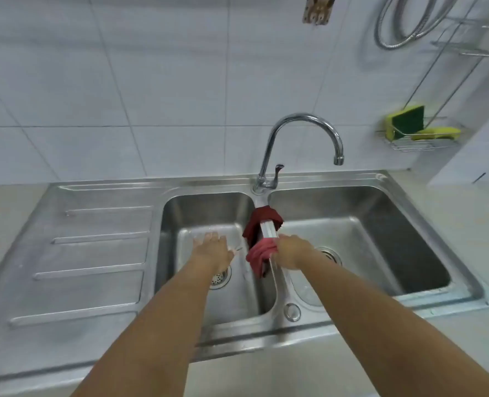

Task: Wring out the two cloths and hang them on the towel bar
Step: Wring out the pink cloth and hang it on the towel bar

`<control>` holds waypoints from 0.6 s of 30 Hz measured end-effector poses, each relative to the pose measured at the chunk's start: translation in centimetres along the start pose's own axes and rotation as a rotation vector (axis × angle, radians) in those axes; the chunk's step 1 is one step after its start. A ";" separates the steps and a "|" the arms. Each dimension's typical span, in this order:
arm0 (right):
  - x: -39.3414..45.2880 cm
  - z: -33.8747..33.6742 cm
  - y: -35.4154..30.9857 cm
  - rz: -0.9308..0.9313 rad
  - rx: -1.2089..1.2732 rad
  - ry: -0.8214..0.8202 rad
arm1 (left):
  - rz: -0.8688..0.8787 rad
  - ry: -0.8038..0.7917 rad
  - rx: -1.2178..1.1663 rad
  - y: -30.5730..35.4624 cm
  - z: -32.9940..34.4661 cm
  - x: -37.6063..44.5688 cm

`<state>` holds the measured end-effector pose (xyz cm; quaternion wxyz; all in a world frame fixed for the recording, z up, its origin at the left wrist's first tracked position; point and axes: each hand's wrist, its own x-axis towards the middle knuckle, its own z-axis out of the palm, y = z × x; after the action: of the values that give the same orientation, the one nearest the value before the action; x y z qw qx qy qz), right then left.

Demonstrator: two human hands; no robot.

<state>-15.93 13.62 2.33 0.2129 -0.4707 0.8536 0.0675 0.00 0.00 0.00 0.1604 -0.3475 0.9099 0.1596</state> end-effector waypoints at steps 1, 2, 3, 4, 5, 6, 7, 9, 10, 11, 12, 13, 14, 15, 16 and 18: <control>0.2 0.2 0.6 0.013 -0.009 -0.004 | 0.001 -0.028 0.007 0.9 0.4 0.3; 0.5 0.4 1.2 0.011 -0.011 -0.007 | 0.009 -0.049 -0.013 1.7 0.6 0.7; 0.9 0.7 1.8 0.001 -0.022 -0.018 | 0.018 -0.067 -0.010 2.6 1.2 1.1; 1.2 1.0 2.4 -0.005 -0.019 -0.021 | 0.033 -0.068 -0.018 3.5 1.7 1.4; 1.5 1.2 2.7 -0.013 0.002 -0.020 | 0.051 -0.061 -0.024 4.2 2.3 1.8; 1.8 1.4 3.0 -0.018 0.041 -0.005 | 0.069 -0.049 -0.040 4.9 2.7 2.1; 2.1 1.5 3.4 -0.025 0.086 0.025 | 0.086 -0.029 -0.064 5.5 3.2 2.5; 2.6 1.9 3.9 -0.038 0.170 0.066 | 0.113 0.009 -0.147 6.7 4.1 3.0; 2.9 2.3 4.2 -0.042 0.217 0.085 | 0.126 0.036 -0.206 7.2 4.5 3.1; 3.1 2.6 4.3 -0.038 0.274 0.097 | 0.127 0.065 -0.286 7.6 4.8 3.1; 3.3 3.1 4.6 -0.025 0.347 0.106 | 0.107 0.081 -0.379 8.0 5.1 3.1; 3.4 3.6 4.9 -0.001 0.431 0.110 | 0.085 0.096 -0.464 8.2 5.4 3.1; 3.6 4.1 5.1 0.033 0.521 0.113 | 0.067 0.103 -0.522 8.3 5.6 3.0; 3.7 4.5 5.4 0.066 0.609 0.116 | 0.054 0.109 -0.558 8.4 5.8 3.1; 3.8 4.9 5.7 0.093 0.681 0.122 | 0.041 0.105 -0.577 8.5 6.0 3.1; 3.9 5.3 6.1 0.111 0.774 0.145 | 0.025 0.114 -0.560 8.6 6.0 3.1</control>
<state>-21.23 15.59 -4.65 0.3099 -0.3122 0.8529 -0.2811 -7.01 6.69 -5.14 0.0047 -0.3755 0.8422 0.3869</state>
